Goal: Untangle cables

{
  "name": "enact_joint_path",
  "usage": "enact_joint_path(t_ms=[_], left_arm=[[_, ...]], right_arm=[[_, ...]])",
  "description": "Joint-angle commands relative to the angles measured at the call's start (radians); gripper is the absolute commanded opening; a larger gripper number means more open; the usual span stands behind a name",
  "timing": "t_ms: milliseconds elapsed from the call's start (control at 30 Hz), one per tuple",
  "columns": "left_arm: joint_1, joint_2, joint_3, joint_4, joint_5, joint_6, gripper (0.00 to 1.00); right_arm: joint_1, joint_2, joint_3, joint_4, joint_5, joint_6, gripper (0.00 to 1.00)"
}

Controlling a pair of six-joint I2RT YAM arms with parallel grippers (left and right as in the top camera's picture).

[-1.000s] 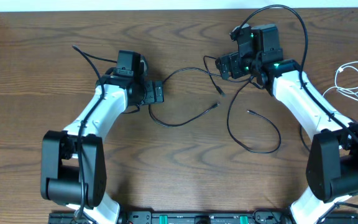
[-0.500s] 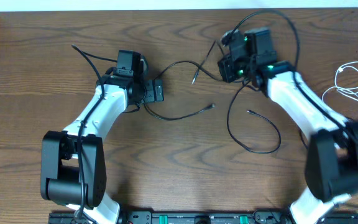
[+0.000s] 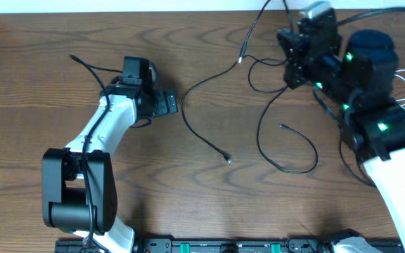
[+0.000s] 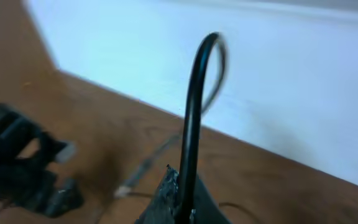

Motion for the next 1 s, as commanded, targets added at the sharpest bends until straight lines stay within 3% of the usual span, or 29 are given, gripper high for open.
enact_joint_path(t_ms=[0,267,567,967], left_arm=[[0.019,-0.003,-0.003,-0.007,-0.009,-0.027,0.99],[0.019,-0.003,-0.003,-0.010,-0.009,-0.034,0.99],[0.019,-0.003,-0.003,-0.014,-0.010,-0.033,0.98],[0.020,-0.003,-0.003,-0.013,-0.017,-0.034,0.98]], right_arm=[[0.003,-0.076,0.008,-0.042,0.238,0.020,0.01],[0.003,-0.036,0.007,-0.178,0.097,0.030,0.01],[0.060,0.184,0.006,-0.241,-0.169,0.030,0.01],[0.251,0.461,0.006,-0.237,-0.168,0.006,0.01]])
